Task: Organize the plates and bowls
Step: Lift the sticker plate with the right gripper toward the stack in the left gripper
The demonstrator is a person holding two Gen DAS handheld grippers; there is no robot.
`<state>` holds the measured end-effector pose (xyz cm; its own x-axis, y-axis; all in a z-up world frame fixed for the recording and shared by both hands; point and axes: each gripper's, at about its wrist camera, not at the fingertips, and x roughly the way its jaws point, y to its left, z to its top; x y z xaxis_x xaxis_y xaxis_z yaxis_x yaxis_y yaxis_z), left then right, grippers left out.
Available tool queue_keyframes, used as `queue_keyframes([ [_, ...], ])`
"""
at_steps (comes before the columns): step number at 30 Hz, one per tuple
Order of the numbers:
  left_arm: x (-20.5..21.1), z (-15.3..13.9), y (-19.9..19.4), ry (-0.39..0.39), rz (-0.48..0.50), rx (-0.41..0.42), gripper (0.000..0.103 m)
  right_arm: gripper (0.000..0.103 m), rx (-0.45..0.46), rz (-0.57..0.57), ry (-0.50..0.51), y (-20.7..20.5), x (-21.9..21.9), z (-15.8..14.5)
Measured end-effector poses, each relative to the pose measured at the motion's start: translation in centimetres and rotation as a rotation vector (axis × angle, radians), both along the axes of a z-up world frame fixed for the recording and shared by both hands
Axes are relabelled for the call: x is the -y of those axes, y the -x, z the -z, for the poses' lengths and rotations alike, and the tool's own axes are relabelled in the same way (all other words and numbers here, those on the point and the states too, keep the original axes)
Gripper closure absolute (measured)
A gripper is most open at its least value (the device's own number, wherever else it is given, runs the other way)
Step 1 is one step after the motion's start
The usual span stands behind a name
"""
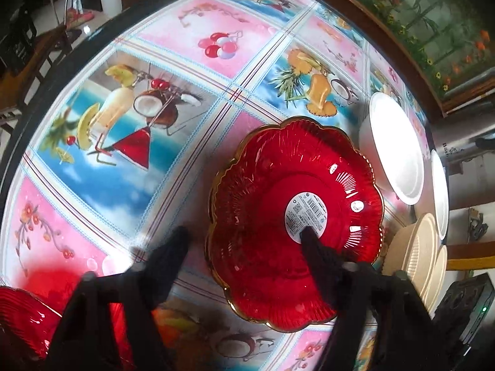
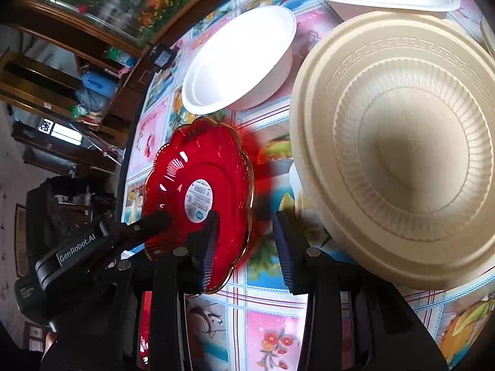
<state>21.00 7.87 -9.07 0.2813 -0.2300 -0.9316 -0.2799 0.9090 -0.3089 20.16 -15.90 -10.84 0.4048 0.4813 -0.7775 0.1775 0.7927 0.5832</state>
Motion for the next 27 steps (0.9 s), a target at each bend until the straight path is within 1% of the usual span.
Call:
queue_keyframes([
  [1,0.1,0.0,-0.1,-0.002,0.005,0.0,0.048,0.067,0.002,0.003,0.009,0.0,-0.1,0.0],
  [4,0.3,0.0,-0.2,-0.016,0.018,0.004,0.056,0.067,0.007,-0.004,0.032,0.0,-0.4,-0.2],
  [6,0.3,0.0,-0.3,-0.032,0.016,0.006,0.06,0.067,0.014,-0.001,0.043,-0.1,-0.5,-0.3],
  [8,0.3,0.1,-0.4,-0.044,0.019,0.01,0.068,0.068,0.021,-0.005,0.055,-0.1,-0.7,-0.4],
  [10,0.3,0.2,-0.5,-0.043,0.027,0.009,0.083,0.076,0.023,-0.006,0.062,-0.2,-0.8,-0.2],
  [12,0.0,0.3,-0.5,-0.041,0.027,0.012,0.086,0.084,0.03,0.006,0.071,-0.2,-0.5,-0.1],
  [14,-0.1,0.3,-0.4,-0.044,0.032,0.018,0.088,0.089,0.033,0.008,0.073,-0.3,-0.4,0.0],
  [16,0.1,0.2,-0.4,-0.049,0.039,0.02,0.088,0.091,0.039,0.011,0.076,-0.2,-0.3,0.0],
  [21,0.2,0.1,0.0,-0.057,0.048,0.029,0.089,0.092,0.06,0.009,0.095,0.0,-0.4,-0.2],
  [27,0.0,-0.8,0.7,-0.073,0.045,0.045,0.09,0.093,0.088,-0.006,0.108,0.6,-1.0,-1.0],
])
